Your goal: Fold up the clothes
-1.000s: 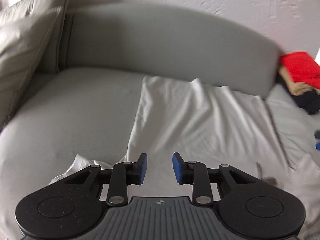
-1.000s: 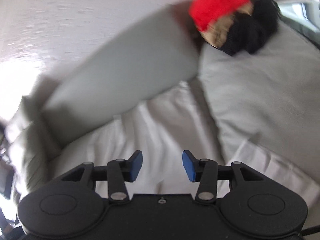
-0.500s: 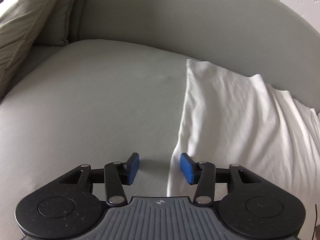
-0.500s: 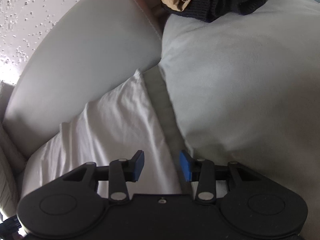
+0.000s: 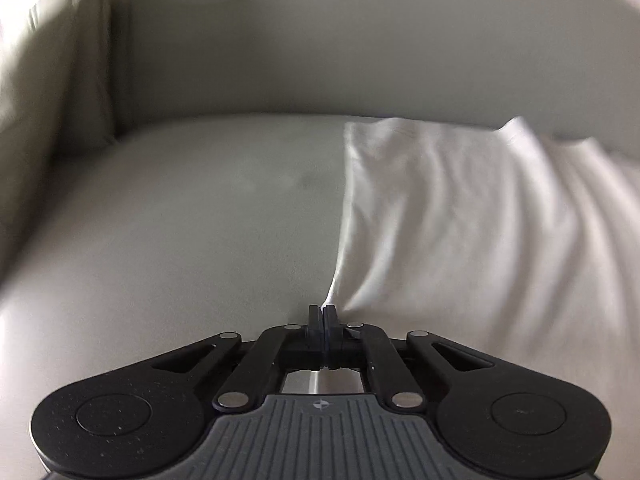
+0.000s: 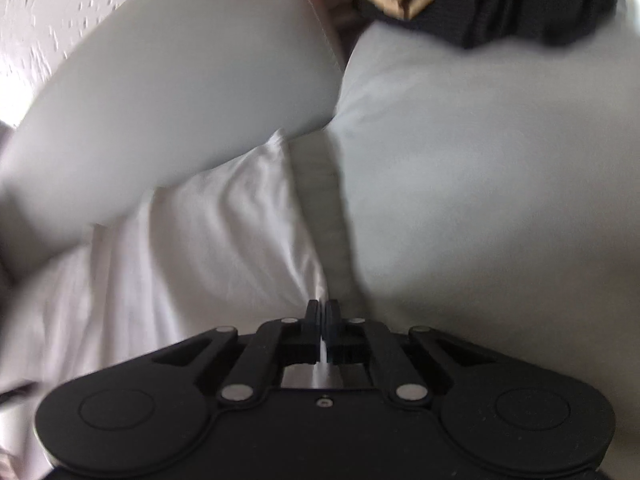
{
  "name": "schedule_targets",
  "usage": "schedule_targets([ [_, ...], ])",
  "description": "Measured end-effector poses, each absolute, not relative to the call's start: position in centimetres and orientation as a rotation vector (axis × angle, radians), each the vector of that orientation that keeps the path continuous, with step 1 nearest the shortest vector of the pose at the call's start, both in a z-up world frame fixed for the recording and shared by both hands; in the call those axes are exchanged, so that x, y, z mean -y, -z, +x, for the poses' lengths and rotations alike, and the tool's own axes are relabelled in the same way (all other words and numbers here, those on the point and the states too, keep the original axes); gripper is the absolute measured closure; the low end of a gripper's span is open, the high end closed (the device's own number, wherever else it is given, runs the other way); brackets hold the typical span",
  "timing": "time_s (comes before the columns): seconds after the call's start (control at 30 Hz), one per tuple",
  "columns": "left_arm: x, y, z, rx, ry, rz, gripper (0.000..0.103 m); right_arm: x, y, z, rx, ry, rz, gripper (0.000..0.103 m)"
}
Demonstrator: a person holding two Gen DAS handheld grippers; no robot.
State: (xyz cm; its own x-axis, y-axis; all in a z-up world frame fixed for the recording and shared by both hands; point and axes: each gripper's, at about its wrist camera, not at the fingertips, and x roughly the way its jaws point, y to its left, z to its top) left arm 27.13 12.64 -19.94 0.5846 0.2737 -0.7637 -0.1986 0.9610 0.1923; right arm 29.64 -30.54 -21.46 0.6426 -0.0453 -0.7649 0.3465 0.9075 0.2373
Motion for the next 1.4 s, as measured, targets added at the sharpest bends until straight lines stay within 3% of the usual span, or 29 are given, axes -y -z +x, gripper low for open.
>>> schedule_targets([
  [0.2,-13.4,20.7,27.7,-0.939,-0.445,0.142,0.102,29.5,22.2,29.9,-0.860,0.331,0.316,0.101],
  [0.27,-14.4,19.6,26.5,-0.931,-0.415,0.073,0.098,29.5,21.7,30.1,-0.869,0.321,0.349,0.095],
  [0.33,-14.9,18.5,24.8,-0.913,-0.365,0.019,0.096,29.9,20.7,28.7,-0.850,0.259,0.425,0.075],
  [0.37,-14.7,18.0,23.9,-0.897,-0.339,0.017,0.095,30.0,20.2,27.8,-0.834,0.242,0.450,0.074],
  [0.47,-13.1,17.0,21.6,-0.865,-0.241,-0.002,0.091,29.7,19.0,25.3,-0.808,0.177,0.493,0.074],
  [0.57,-11.0,16.7,19.9,-0.866,-0.114,-0.055,0.086,28.9,18.9,23.3,-0.828,0.084,0.543,0.088],
  [0.63,-9.7,17.3,19.8,-0.881,-0.061,-0.048,0.079,28.9,19.5,23.1,-0.883,0.020,0.591,0.090],
  [0.7,-8.8,18.7,20.2,-0.934,-0.082,-0.001,0.079,28.2,20.3,23.3,-0.945,0.030,0.566,0.091],
  [0.77,-9.0,19.5,20.6,-0.952,-0.155,0.056,0.079,27.9,20.8,23.4,-0.983,0.125,0.486,0.103],
  [0.97,-10.9,19.1,20.7,-0.986,-0.321,0.099,0.091,27.7,20.9,23.4,-1.008,0.291,0.306,0.103],
  [1.07,-11.5,18.8,21.2,-0.992,-0.386,0.116,0.089,27.5,20.5,23.7,-1.007,0.295,0.292,0.103],
  [1.2,-11.7,18.0,21.3,-0.954,-0.400,0.094,0.089,28.6,18.8,23.9,-0.932,0.257,0.362,0.089],
  [1.4,-9.8,14.9,21.8,-0.798,-0.211,0.003,0.089,30.2,17.1,24.9,-0.794,0.151,0.568,0.089],
])
